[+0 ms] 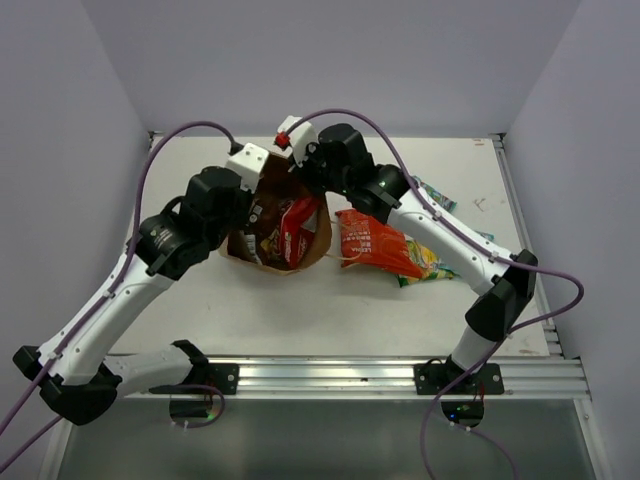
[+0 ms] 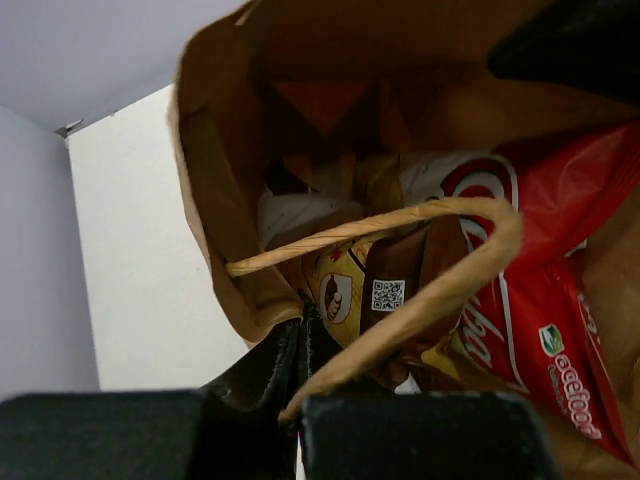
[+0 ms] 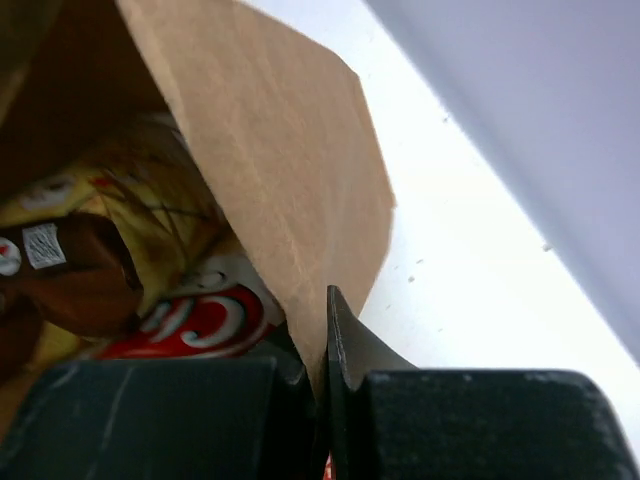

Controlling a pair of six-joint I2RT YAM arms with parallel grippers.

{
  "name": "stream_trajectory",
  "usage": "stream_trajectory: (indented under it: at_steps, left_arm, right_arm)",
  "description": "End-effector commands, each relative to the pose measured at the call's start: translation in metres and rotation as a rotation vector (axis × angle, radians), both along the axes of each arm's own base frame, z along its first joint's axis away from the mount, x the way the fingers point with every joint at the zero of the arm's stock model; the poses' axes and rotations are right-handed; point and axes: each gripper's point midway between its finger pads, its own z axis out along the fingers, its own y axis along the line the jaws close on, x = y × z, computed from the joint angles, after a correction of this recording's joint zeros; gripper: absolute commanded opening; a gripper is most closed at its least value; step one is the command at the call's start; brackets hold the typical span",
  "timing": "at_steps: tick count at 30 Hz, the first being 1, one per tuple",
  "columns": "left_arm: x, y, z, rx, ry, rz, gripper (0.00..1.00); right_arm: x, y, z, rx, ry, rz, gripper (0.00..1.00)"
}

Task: Place the snacks into the paper bag
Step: Adjust the paper bag at the center of the board.

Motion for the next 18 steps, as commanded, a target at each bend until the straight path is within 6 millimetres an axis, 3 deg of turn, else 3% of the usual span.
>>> stream_trajectory:
  at_steps: [1,8,9,12,18]
  left_arm:
    - [0.001,-0.01,0.013,-0.171,-0.086,0.01,0.01]
    - [-0.02,-0.014,0.013,-0.33,-0.145,-0.055,0.04]
    - [-0.024,-0.012,0.013,-0.335,-0.151,-0.056,0.05]
    - [-0.026,-0.009,0.009,-0.335,-0.156,-0.051,0.09]
    - [-0.027,-0.007,-0.001,-0.339,-0.13,-0.025,0.23]
  right_arm:
    - [-0.009,-0.002,0.09,0.041,-0.246,-0.019,0.0]
    - [-0.014,0.002,0.098,-0.014,-0.341,-0.052,0.0]
    - [-0.015,0.0,0.11,0.003,-0.386,-0.065,0.0]
    - [-0.014,0.005,0.119,0.016,-0.459,-0.044,0.0]
    - [-0.005,0.024,0.102,0.009,-0.424,-0.034,0.0]
